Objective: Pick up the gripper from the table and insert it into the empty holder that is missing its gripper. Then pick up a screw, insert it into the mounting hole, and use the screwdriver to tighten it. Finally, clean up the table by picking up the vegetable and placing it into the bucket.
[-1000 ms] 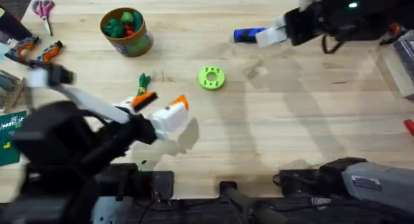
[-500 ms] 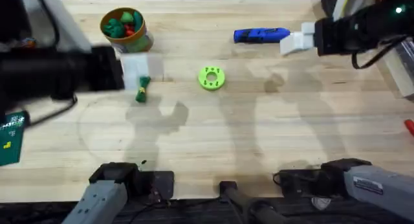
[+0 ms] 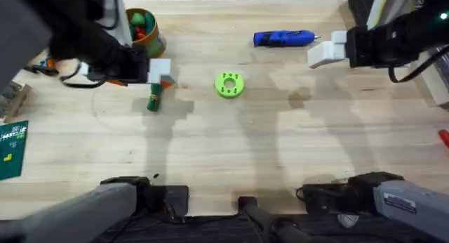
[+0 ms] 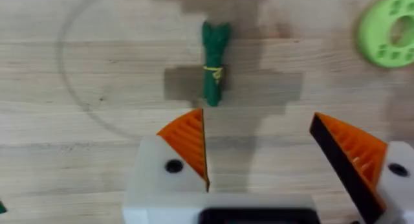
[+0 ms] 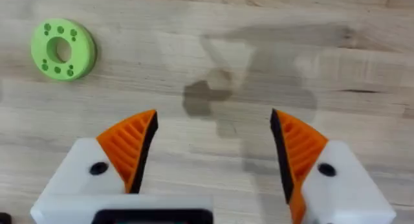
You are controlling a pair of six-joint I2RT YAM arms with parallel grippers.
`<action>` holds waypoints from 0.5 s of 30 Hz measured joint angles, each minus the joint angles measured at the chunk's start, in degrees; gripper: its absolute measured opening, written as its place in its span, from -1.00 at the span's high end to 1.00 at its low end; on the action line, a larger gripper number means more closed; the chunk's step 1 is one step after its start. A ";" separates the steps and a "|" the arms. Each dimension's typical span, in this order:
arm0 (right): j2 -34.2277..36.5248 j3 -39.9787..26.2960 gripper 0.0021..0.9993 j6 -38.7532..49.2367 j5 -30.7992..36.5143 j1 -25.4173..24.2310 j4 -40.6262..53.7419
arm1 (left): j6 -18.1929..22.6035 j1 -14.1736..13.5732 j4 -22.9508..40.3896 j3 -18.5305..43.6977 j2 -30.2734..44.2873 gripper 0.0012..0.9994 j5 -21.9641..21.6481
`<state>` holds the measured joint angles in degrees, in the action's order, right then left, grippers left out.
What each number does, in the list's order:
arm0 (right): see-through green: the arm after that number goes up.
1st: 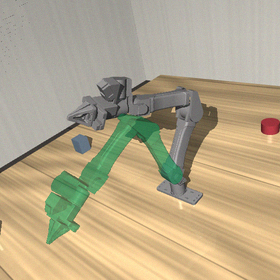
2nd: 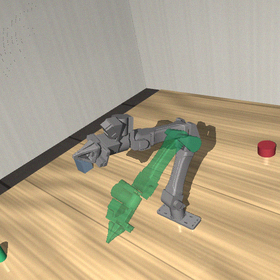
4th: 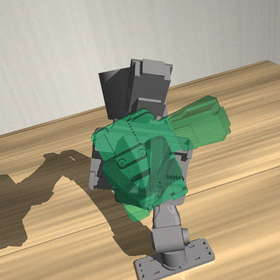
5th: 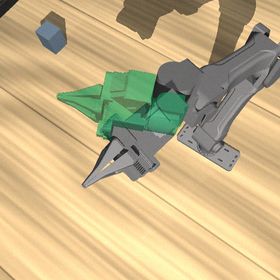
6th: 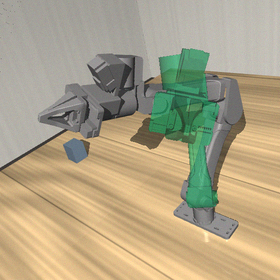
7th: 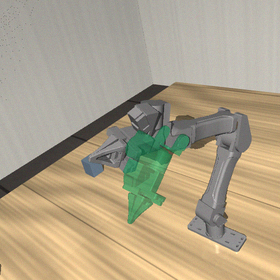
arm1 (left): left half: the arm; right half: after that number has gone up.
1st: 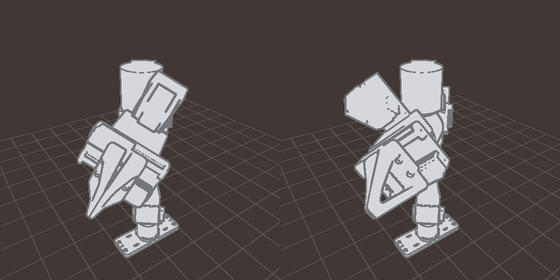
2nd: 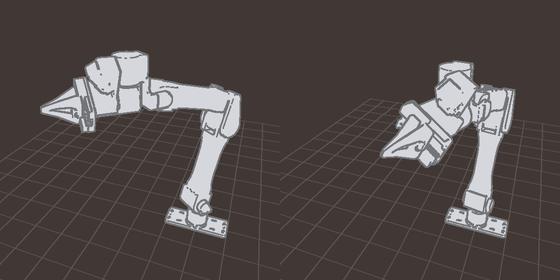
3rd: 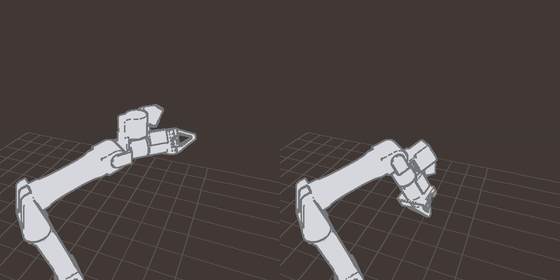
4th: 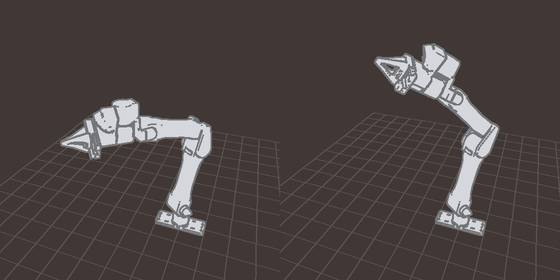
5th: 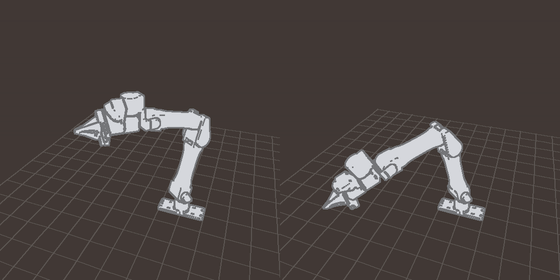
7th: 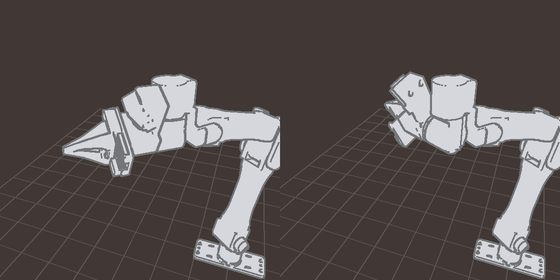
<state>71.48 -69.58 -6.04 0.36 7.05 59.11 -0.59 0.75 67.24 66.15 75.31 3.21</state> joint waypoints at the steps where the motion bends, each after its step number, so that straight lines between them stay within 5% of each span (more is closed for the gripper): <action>1: -0.02 0.00 -0.99 -0.02 0.00 0.00 0.02 | 0.50 0.02 -0.25 0.00 1.93 -0.98 -0.51; 10: -0.02 0.00 -0.99 -0.20 0.00 0.00 0.00 | 4.22 0.00 -8.51 0.00 18.96 -0.98 -4.59; 15: -0.02 0.00 -0.99 -0.17 0.00 0.00 0.60 | 4.76 0.02 -10.54 0.00 25.11 -0.71 -5.65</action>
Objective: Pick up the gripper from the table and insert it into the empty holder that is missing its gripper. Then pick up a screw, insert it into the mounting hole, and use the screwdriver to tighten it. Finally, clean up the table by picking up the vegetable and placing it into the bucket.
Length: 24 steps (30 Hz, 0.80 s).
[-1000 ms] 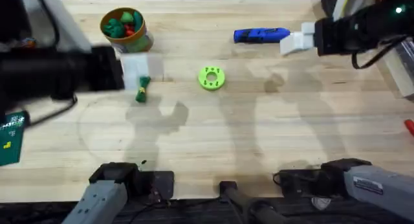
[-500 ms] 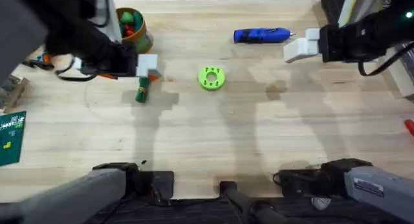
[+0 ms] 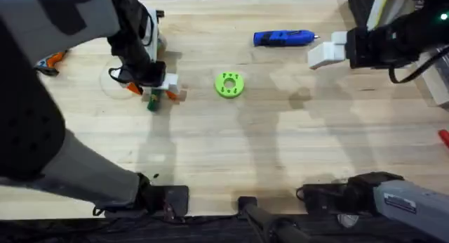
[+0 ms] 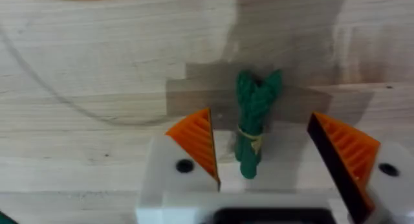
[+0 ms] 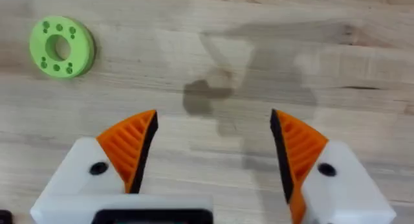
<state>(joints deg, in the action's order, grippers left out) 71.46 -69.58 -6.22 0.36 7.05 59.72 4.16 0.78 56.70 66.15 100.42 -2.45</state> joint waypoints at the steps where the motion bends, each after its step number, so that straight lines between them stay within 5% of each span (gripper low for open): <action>1: 0.00 0.00 -0.99 -0.02 0.00 0.00 0.26 | 0.11 0.02 0.01 0.00 0.85 -0.64 -0.14; 4: 0.00 0.00 -0.99 -0.02 -0.02 0.00 0.42 | 0.19 0.37 0.18 0.28 1.75 -0.28 0.90; 8: 0.00 0.00 -0.99 -0.02 0.00 0.00 0.47 | 0.51 1.82 -0.06 0.62 1.94 0.89 1.15; 9: 0.00 0.00 -0.99 -0.02 0.00 0.00 0.46 | 0.56 2.30 -0.45 0.88 1.89 0.96 0.88; 24: 0.00 0.00 -0.99 -0.02 0.00 0.00 0.47 | 2.27 3.69 3.46 5.22 1.38 0.98 4.45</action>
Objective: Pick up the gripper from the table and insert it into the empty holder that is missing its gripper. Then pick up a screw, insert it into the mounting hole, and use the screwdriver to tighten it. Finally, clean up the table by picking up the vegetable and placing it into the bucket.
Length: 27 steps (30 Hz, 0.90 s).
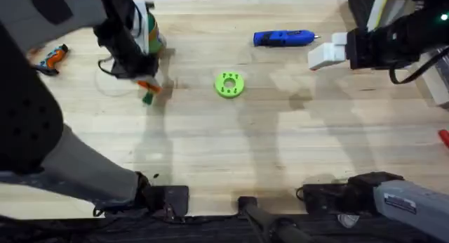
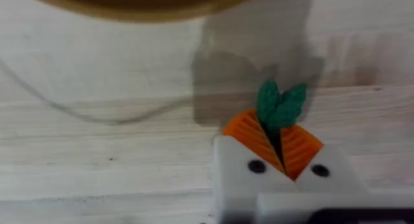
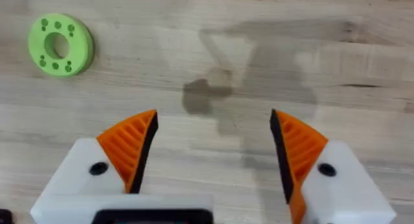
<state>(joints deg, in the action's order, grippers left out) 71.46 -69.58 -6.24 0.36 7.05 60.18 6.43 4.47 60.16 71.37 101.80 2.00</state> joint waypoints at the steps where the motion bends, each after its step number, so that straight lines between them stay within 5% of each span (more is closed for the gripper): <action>1: 0.00 0.00 -0.99 0.00 0.00 0.00 -0.04 | 0.27 -0.04 0.06 1.30 -0.85 0.98 0.57; 7: 0.02 0.00 -0.99 0.00 0.00 0.00 -0.02 | 1.29 -0.31 -3.82 9.63 -7.77 0.98 2.75; 13: 0.00 0.00 -0.99 0.00 0.00 0.00 -0.02 | 1.44 -0.31 -16.35 12.35 -11.04 0.98 1.39; 27: 0.01 0.00 -0.99 0.00 0.00 0.00 0.02 | -2.10 1.95 -32.88 12.35 0.53 0.98 -8.16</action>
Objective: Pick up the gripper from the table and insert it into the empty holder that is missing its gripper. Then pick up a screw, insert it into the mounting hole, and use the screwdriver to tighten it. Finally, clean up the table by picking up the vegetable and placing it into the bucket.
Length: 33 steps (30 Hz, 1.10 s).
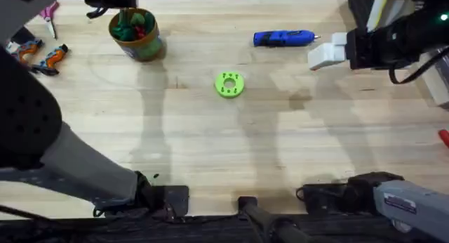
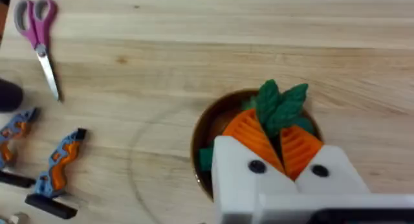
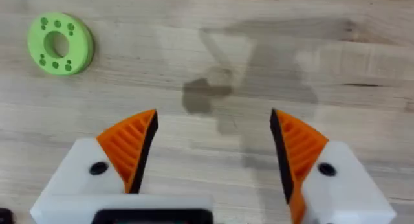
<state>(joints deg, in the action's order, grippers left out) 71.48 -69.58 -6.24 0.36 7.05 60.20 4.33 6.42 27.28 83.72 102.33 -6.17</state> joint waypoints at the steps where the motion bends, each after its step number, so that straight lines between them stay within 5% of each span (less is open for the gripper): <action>1: -0.01 0.00 -0.99 0.00 0.00 0.00 -0.02 | -0.77 0.49 -0.01 0.00 0.47 0.98 -0.11; 8: -0.01 0.00 -0.99 0.00 -0.01 0.00 0.00 | -4.91 3.66 0.11 0.00 2.09 0.98 1.63; 19: -0.01 0.00 -0.99 0.00 -0.01 0.00 -0.01 | -5.74 3.91 6.61 0.00 2.20 0.98 2.81; 20: 0.00 0.00 -0.99 0.00 0.00 0.00 0.00 | -5.71 3.91 6.83 0.01 2.20 0.93 2.85; 25: -0.01 0.00 -0.99 0.00 0.00 0.00 0.01 | -6.20 3.91 8.31 0.02 2.38 -0.02 3.25; 33: -0.01 0.00 -0.99 0.00 0.00 0.00 0.17 | -6.20 3.91 11.39 0.02 1.78 -0.49 4.10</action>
<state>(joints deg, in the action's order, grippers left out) 71.46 -69.58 -6.24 0.36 7.05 60.37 -1.87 10.33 38.67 83.74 104.11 -2.06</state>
